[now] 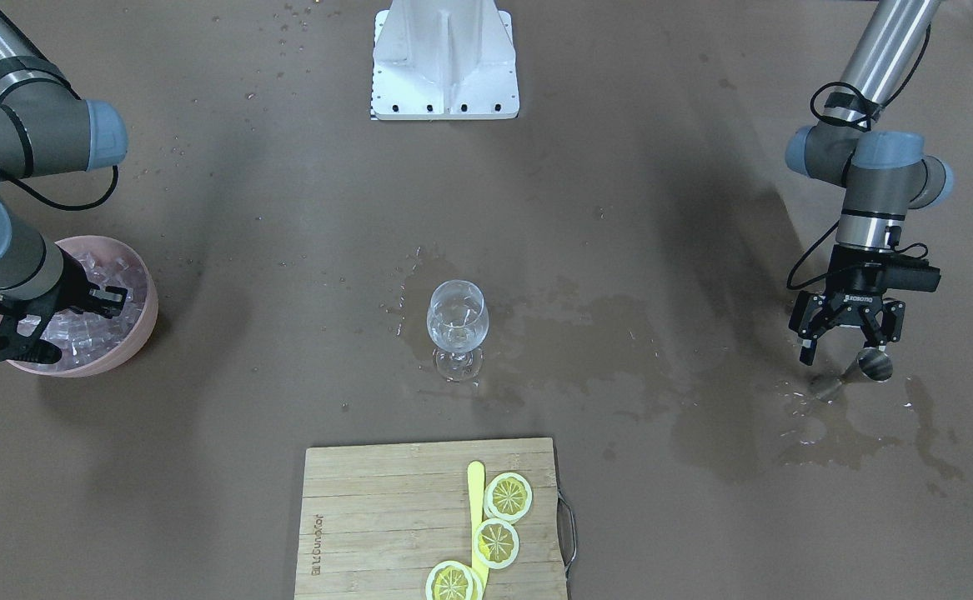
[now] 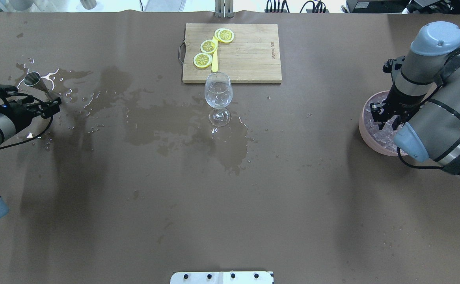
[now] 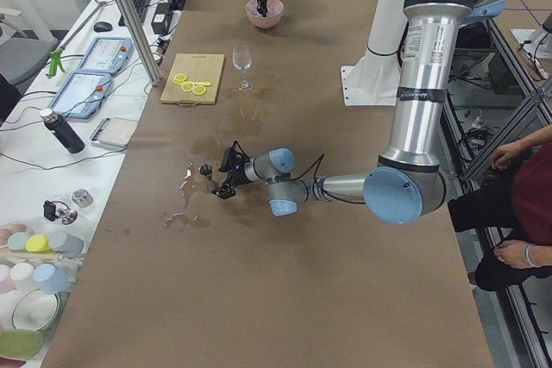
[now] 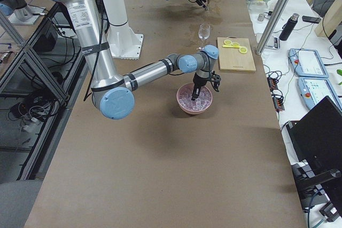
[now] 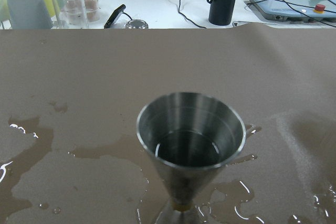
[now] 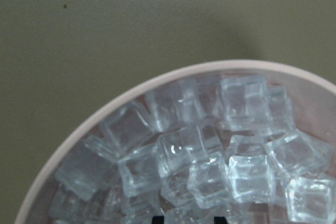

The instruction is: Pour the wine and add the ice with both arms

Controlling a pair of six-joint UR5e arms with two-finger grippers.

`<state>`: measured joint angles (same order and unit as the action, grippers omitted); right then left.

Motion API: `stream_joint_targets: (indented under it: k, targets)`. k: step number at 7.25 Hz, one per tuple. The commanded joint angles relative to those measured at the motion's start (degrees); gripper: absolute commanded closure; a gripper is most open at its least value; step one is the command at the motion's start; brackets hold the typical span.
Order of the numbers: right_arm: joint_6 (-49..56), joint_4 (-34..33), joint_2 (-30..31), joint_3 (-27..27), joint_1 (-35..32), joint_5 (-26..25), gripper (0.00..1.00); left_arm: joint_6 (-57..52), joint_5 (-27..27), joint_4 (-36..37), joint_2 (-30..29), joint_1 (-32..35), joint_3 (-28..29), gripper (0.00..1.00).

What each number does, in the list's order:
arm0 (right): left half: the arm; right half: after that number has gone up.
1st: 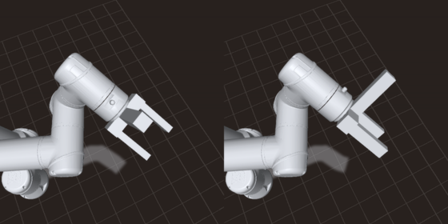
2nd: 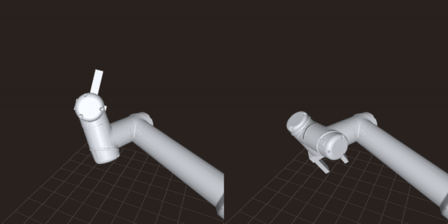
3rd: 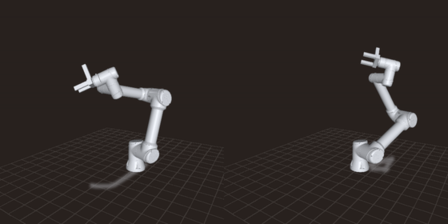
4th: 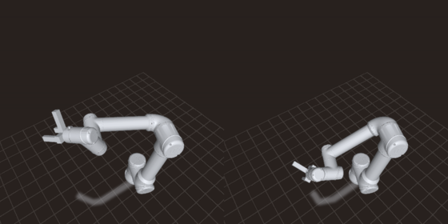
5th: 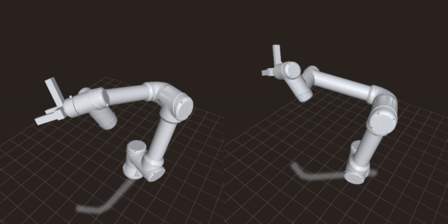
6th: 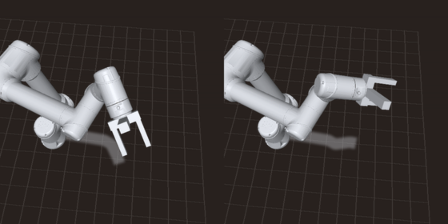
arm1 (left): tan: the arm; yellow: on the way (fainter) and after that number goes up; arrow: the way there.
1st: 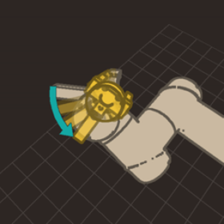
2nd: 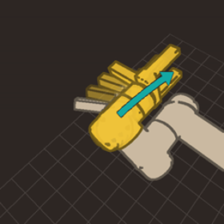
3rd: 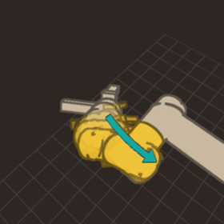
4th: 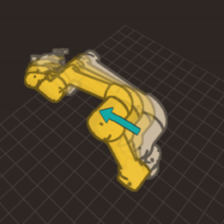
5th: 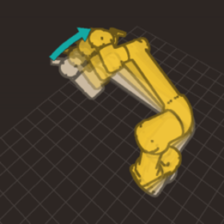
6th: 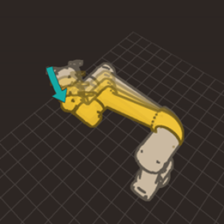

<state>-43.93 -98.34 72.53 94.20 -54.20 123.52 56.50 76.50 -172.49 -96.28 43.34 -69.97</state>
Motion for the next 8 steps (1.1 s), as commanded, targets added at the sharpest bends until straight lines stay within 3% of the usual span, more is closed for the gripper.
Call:
stream_joint_targets:
  k: [1, 6, 8]
  targets:
    - [-0.1, -0.01, 0.24, -0.07, 0.06, -0.3, 0.64, -0.34, -0.48, -0.04, -0.22, -0.19, 0.18, 0.02]
    - [-1.5, -0.01, -0.02, 0.29, 0.06, -0.21, 0.64, -5.6, -0.39, 0.14, -1.72, -0.28, 0.36, 0.03]
    - [-2.65, -0.01, -0.11, 1.25, 0.06, -0.21, 0.73, -5.79, -0.48, 0.22, -1.63, -0.28, 0.36, 0.03]
